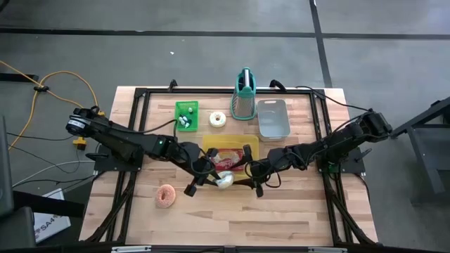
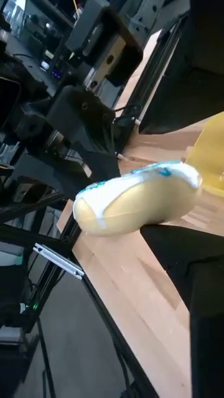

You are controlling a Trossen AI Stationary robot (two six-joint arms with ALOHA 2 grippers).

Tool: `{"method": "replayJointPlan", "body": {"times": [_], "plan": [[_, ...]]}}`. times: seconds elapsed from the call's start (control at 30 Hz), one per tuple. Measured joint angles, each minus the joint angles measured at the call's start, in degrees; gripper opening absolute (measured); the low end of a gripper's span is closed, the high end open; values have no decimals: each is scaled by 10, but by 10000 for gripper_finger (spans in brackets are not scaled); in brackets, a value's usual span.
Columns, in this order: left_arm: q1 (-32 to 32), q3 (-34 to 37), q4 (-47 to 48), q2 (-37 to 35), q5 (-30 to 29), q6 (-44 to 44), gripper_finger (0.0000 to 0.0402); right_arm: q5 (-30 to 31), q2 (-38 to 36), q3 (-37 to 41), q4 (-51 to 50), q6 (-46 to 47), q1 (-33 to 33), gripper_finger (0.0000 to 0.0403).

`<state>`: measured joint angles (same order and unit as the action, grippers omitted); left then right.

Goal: Pick & Place Food Item
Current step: Put the bottom white donut into the gray bin

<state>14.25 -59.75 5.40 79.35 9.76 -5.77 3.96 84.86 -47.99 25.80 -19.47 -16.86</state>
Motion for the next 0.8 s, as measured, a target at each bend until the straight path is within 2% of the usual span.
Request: {"method": "replayJointPlan", "body": {"times": [0.5,0.8], "plan": [[-11,0,1,0,-1,-7,80,-14,0,0,-18,18,-1,230],[-11,0,1,0,-1,-7,80,-14,0,0,-16,17,0,170]]}}
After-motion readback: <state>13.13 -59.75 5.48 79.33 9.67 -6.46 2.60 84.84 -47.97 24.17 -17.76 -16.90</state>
